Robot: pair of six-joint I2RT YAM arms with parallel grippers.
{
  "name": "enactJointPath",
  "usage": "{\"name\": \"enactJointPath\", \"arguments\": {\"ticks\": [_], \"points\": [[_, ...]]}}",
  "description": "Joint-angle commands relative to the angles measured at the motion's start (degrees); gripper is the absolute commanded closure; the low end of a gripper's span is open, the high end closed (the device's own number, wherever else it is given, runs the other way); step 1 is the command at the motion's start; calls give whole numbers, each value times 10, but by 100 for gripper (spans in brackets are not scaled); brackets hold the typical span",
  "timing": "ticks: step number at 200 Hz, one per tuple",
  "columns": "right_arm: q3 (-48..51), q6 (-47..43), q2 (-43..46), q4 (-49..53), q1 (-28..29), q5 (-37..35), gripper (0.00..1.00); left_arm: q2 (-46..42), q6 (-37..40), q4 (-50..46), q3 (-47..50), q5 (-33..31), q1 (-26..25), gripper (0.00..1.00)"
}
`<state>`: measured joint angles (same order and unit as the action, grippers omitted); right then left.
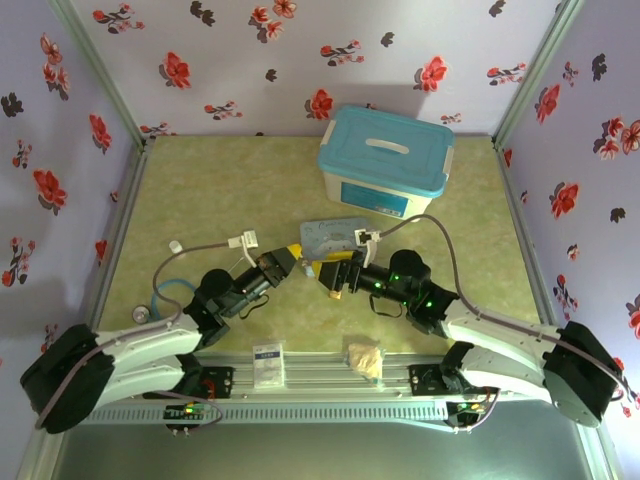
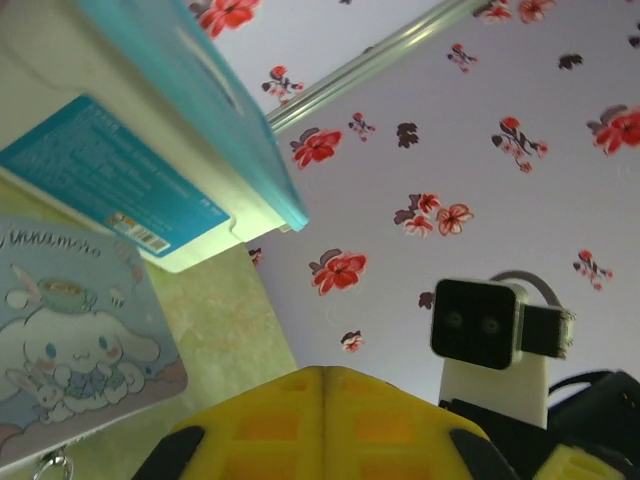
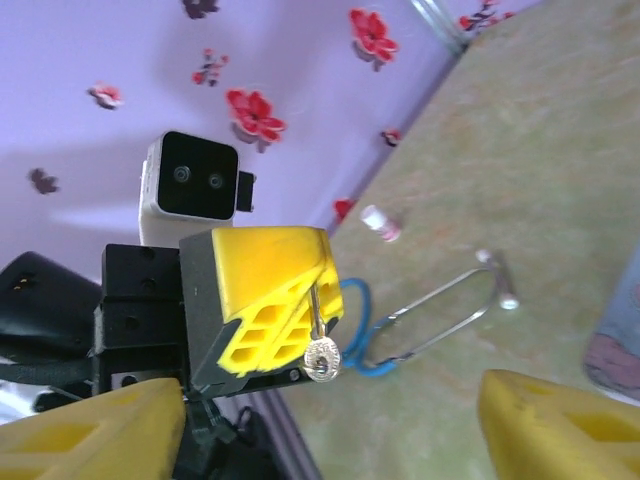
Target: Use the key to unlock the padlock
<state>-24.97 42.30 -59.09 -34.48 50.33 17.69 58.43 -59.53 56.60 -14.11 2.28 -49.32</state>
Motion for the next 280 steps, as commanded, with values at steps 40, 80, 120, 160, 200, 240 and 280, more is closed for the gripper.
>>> {"name": "enactJointPath", "arguments": {"ticks": [40, 80, 120, 160, 200, 240, 280], "points": [[-17, 36, -62, -150, 3, 69, 41, -100, 146, -66, -15, 7, 3, 100], [-43, 39, -115, -192, 20, 92, 46, -92, 128, -36, -8, 3, 3, 100], [-53, 43, -146, -214, 23, 99, 67, -91, 120, -32, -8, -4, 3, 100], [-48, 31, -141, -200, 23, 88, 90, -91, 110, -23, -5, -10, 3, 100], [-37, -2, -107, -137, 23, 38, 100, -90, 103, -21, 2, -22, 2, 100], [-115, -179, -54, 225, 49, -169, 100, -123, 29, -172, -25, -66, 11, 53], [-166, -352, -82, 357, 126, -418, 100, -90, -126, -391, -103, -60, 14, 34]]}}
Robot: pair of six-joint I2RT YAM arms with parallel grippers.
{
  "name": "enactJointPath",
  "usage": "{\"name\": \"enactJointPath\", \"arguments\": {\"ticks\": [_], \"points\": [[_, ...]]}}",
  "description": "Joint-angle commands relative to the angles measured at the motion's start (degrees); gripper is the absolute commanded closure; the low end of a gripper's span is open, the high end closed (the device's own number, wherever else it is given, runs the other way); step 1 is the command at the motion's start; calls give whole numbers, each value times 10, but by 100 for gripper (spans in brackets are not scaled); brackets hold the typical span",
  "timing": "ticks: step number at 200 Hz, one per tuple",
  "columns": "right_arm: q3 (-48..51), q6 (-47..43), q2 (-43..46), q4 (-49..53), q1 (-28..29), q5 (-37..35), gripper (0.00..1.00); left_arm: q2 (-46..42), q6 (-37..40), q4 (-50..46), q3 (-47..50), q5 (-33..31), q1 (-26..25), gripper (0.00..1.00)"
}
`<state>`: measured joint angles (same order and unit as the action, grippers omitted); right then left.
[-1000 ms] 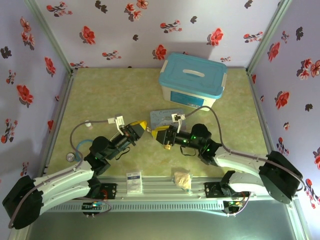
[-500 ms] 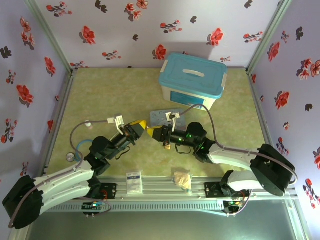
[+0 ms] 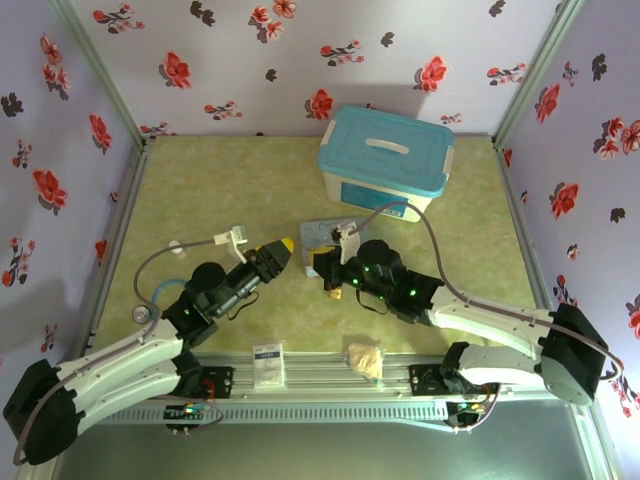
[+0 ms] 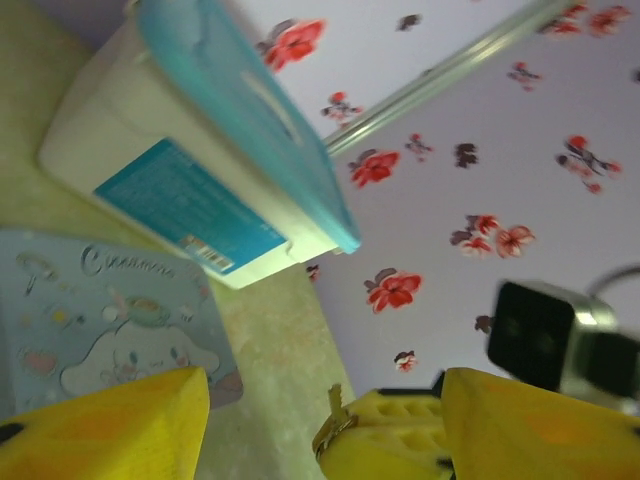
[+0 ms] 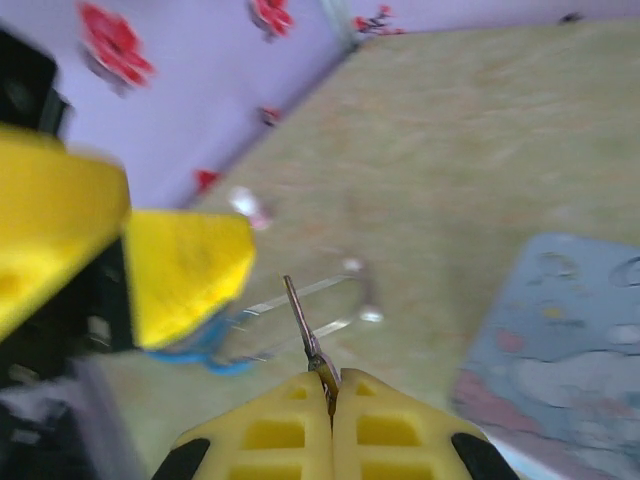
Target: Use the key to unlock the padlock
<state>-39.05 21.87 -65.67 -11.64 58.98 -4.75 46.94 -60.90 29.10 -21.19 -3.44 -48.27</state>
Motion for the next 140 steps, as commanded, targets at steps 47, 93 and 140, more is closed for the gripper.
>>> {"name": "enactJointPath", "arguments": {"ticks": [47, 93, 140], "points": [[-20, -256, -50, 77, 102, -309, 100, 84, -168, -56, -32, 27, 4, 37], [-22, -326, -103, 16, 146, -371, 100, 112, -227, 1, 4, 27, 3, 39], [-30, -382, -158, -53, 164, -395, 100, 132, -261, 30, 4, 36, 4, 52]]}}
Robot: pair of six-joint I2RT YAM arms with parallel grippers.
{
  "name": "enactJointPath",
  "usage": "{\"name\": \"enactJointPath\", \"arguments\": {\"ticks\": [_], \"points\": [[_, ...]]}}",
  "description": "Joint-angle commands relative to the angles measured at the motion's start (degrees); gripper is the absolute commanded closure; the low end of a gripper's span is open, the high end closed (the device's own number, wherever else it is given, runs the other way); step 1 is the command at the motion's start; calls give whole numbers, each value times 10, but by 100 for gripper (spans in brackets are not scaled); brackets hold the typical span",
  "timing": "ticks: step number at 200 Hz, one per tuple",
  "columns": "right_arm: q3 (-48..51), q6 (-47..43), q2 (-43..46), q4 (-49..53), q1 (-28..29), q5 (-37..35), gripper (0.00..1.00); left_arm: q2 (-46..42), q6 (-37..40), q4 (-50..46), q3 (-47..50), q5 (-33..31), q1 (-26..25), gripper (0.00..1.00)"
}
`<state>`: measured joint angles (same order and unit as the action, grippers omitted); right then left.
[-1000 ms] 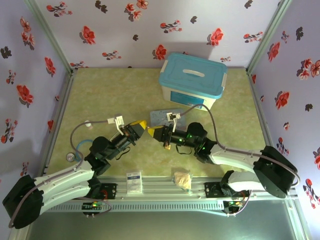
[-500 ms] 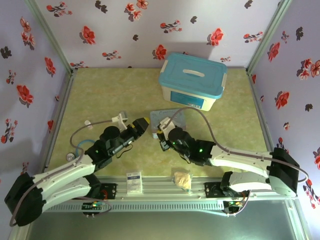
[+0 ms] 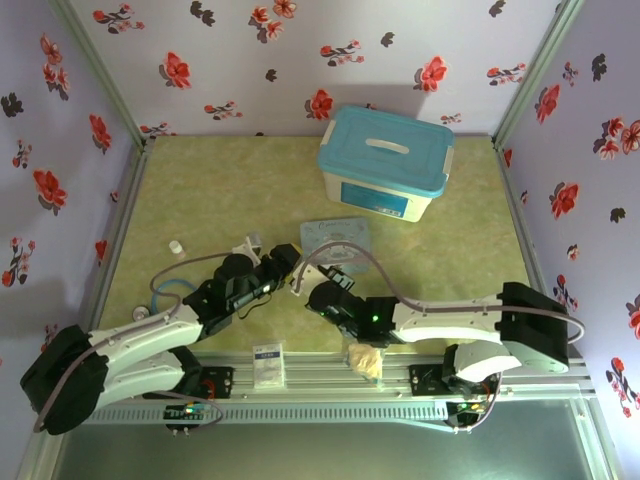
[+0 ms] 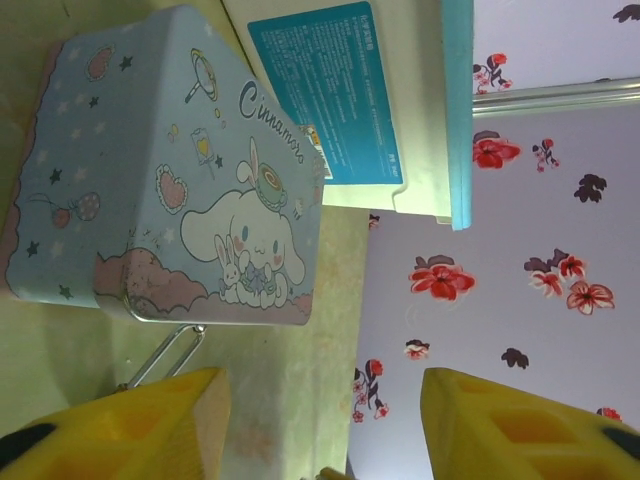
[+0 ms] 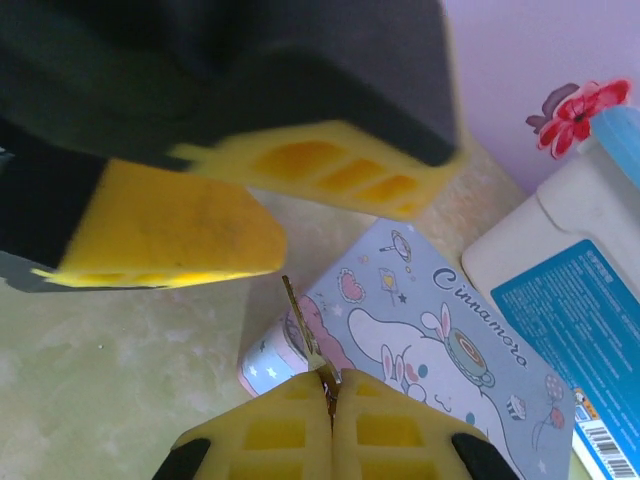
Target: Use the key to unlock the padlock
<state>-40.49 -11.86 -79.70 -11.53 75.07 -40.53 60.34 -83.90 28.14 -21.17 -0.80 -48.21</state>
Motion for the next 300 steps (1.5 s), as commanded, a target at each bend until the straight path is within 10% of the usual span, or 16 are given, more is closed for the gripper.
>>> {"name": "enactJointPath", "arguments": {"ticks": [1, 70, 151, 300], "points": [[-16, -45, -19, -55, 3, -38, 100, -2, -31, 40, 4, 10, 3, 52], [-29, -82, -61, -101, 12, -60, 100, 12, -61, 82, 37, 7, 5, 62], [-21, -90, -70, -141, 26, -87, 100, 11, -81, 73, 57, -16, 6, 49], [-31, -98, -111, -140, 35, -83, 100, 20, -81, 98, 60, -10, 6, 88]]}}
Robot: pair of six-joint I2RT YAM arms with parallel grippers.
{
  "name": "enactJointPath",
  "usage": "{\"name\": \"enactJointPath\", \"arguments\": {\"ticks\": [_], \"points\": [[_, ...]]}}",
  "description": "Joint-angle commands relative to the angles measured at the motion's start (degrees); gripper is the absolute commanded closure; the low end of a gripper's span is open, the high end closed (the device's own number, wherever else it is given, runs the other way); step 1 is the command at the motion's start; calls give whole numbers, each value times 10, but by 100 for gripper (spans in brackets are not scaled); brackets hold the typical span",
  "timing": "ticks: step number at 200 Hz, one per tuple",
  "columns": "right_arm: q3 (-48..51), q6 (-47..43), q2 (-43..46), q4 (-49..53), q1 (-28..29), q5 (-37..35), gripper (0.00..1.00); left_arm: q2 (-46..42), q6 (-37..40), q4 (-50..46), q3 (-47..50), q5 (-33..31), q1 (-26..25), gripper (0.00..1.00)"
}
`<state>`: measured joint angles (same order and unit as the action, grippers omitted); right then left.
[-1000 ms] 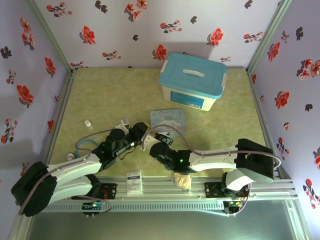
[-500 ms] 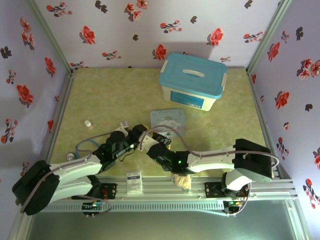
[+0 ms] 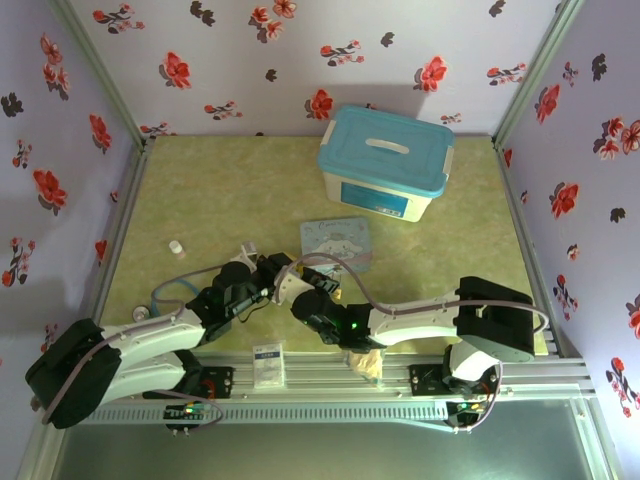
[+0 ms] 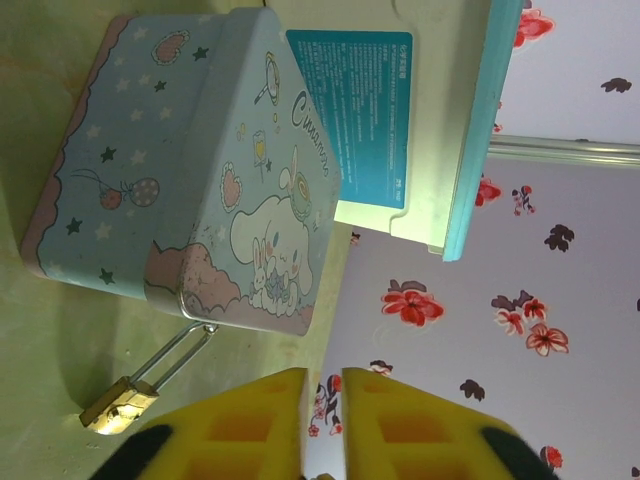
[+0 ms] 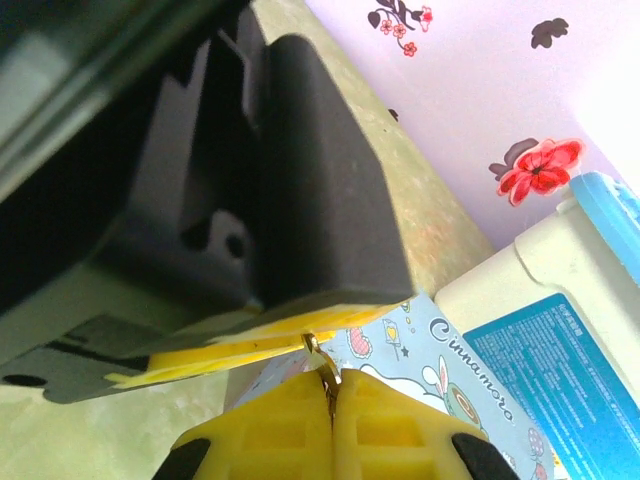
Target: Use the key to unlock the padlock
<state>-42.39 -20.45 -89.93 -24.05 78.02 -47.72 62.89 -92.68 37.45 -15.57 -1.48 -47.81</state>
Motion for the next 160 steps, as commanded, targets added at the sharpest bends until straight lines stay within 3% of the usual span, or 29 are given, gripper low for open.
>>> {"name": "enactJointPath", "arguments": {"ticks": [1, 47, 61, 77, 106, 119, 146, 160], "points": [[-12, -12, -10, -14, 6, -11, 100, -6, 7, 5, 4, -3, 2, 88], [-8, 1, -3, -14, 6, -15, 94, -7, 8, 7, 6, -5, 3, 95], [-4, 19, 6, -10, 5, -9, 86, -8, 10, 8, 8, -5, 4, 97], [1, 63, 32, 18, -3, 20, 71, -11, 26, 26, 12, -5, 5, 99], [25, 185, 127, 80, -48, 171, 42, -20, 36, 30, 17, -6, 14, 100], [34, 253, 178, 99, -85, 269, 37, -25, 42, 38, 20, -7, 20, 100], [63, 357, 244, 80, -147, 376, 25, -35, 86, 55, 19, -7, 29, 100], [64, 449, 247, 67, -217, 508, 23, -42, 128, 75, 13, -3, 29, 100]]}}
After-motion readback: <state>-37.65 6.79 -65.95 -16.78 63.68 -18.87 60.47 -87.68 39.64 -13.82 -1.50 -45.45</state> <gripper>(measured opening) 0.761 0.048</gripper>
